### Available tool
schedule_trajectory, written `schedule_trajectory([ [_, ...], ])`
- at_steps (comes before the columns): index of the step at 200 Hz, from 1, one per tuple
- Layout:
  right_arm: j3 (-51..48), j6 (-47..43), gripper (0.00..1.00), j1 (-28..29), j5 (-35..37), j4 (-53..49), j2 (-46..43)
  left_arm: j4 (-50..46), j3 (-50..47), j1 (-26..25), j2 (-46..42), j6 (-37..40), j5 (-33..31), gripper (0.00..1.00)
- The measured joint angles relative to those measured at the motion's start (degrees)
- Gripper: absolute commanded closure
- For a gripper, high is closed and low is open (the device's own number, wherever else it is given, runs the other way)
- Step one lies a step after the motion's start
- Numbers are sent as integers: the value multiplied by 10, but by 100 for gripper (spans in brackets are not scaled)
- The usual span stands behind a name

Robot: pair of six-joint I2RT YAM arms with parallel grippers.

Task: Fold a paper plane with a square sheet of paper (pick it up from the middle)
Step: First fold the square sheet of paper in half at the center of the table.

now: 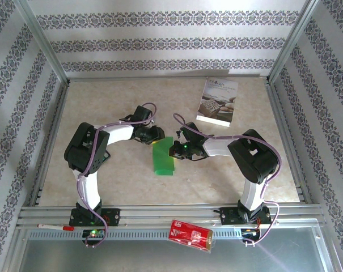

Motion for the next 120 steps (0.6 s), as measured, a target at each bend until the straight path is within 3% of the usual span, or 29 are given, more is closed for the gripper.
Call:
schedule_trajectory([
  [31,0,0,100,0,0,0,0,1,-1,1,-5,1,8,58],
  [57,0,0,100,0,2,0,0,6,-50,-6,-64,-17,11,57],
  [90,0,0,100,0,2,0,0,41,-132,-52,-158,-64,21,60],
  [120,-1,0,100,0,2,2,0,77,-193,-82,-159,-99,40,65],
])
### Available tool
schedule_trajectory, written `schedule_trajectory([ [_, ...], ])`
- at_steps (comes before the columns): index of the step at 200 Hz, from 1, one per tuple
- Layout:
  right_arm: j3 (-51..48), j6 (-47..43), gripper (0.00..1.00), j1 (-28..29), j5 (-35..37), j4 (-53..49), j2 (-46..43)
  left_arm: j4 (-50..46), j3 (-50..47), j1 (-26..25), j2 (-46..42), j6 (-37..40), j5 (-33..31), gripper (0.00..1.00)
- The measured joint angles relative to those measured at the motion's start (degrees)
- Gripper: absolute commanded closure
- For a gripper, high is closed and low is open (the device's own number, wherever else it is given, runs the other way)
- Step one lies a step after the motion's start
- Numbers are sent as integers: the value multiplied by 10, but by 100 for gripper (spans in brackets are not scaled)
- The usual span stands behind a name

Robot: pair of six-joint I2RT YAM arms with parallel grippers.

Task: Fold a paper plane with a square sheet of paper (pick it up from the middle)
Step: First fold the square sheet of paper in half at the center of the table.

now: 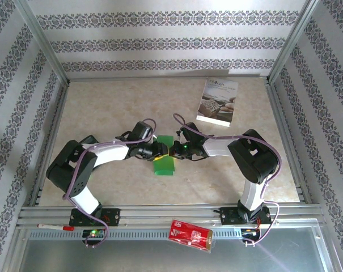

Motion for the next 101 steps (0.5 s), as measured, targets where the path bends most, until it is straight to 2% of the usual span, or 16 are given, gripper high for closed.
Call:
schedule_trajectory([
  [61,0,-1,100,0,0,0,0,4,-22,1,12,-5,-7,65],
  [101,0,-1,100,0,0,0,0,-9,-32,-3,-21,-5,-15,61],
])
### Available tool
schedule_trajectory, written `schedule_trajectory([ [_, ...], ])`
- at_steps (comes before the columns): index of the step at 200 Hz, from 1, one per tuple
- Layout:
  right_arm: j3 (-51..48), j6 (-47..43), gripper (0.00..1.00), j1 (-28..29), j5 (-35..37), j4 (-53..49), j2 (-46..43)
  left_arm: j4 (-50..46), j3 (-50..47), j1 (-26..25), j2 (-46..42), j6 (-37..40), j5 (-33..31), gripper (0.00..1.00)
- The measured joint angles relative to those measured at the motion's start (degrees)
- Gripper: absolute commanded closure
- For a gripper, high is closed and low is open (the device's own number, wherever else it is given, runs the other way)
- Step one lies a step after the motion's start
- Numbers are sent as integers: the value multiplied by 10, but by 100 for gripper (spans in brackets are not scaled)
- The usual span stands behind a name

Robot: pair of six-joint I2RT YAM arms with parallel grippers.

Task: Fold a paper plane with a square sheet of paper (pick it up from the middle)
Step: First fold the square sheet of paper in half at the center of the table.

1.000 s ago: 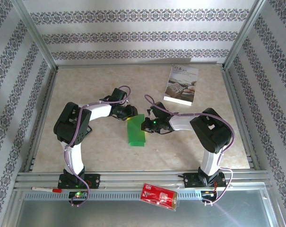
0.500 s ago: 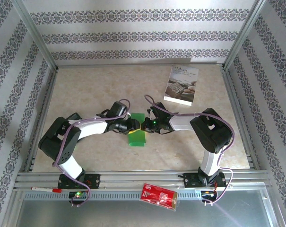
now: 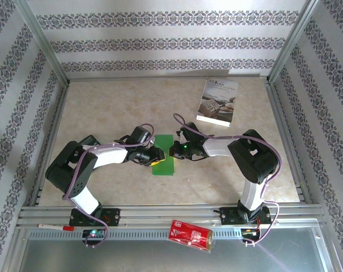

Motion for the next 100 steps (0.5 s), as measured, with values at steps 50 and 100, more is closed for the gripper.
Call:
schedule_trajectory([
  [50,0,0,100,0,0,0,0,-4,-16,-33,-27,-7,0,63],
  [100,1,0,100,0,0,-1,0,-26,-37,-30,-26,-1,-20,68],
])
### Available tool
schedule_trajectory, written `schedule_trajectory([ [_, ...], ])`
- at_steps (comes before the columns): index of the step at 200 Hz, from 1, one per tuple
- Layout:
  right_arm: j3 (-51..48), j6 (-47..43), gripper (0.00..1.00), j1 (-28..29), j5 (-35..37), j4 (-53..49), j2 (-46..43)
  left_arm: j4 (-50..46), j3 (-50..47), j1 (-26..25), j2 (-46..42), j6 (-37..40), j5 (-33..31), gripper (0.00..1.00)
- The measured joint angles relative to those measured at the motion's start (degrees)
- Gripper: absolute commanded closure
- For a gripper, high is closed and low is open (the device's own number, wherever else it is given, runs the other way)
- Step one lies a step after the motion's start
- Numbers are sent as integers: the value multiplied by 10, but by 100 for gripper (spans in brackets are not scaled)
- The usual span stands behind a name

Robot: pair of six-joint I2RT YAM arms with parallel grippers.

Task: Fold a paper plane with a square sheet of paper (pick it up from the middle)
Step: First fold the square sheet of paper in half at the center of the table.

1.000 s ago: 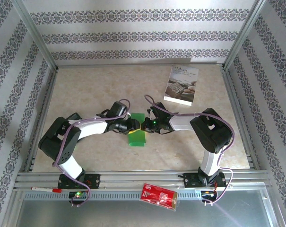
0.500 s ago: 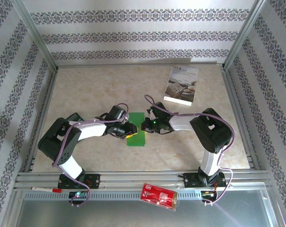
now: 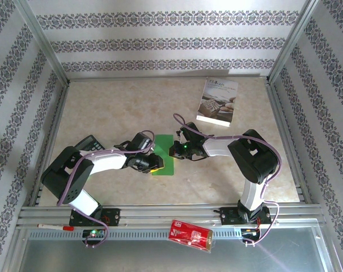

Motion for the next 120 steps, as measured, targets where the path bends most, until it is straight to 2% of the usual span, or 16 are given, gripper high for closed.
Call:
schedule_trajectory([
  [120,2,-4,100,-1,0,-4,0,-63,-28,5,-61,10,-38,70],
])
